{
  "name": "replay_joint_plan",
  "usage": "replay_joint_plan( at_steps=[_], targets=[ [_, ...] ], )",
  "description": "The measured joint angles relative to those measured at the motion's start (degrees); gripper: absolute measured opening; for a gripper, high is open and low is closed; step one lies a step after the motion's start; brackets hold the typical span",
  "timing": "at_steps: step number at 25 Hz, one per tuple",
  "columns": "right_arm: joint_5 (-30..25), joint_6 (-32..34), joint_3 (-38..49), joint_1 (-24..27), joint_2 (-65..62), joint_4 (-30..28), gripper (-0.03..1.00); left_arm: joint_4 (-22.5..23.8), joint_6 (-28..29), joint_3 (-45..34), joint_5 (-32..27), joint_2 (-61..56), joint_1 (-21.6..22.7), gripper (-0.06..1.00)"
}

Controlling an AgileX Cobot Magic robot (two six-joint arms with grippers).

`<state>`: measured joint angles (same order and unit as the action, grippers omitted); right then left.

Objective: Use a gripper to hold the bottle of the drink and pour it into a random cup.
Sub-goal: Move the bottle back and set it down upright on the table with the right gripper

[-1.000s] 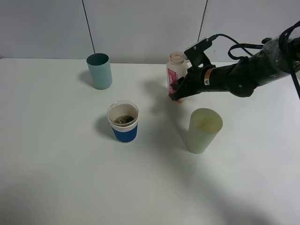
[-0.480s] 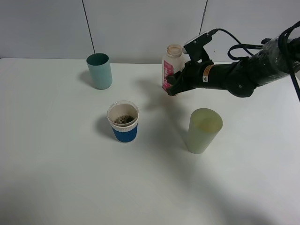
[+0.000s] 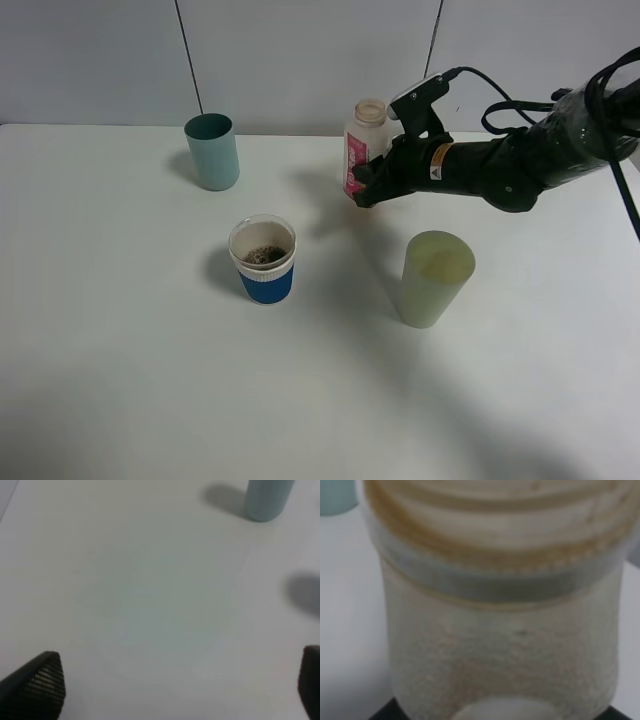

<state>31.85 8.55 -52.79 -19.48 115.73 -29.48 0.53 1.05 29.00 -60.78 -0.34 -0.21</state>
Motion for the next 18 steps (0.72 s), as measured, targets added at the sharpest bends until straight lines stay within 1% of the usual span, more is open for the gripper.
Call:
replay_joint_plan(
  at_steps=[9,15,18],
  targets=[
    [0.1,0.9,0.0,0.0,1.0,0.4,0.36,0.0,0.0,0.0,0.0,0.0,0.0,0.93],
    [-0.1,4.7,0.0,0.0,1.0,1.1,0.36,0.0,0.0,0.0,0.0,0.0,0.0,0.93],
    [-0.1,5.4,0.0,0.0,1.0,1.1,0.36,0.0,0.0,0.0,0.0,0.0,0.0,0.93]
  ],
)
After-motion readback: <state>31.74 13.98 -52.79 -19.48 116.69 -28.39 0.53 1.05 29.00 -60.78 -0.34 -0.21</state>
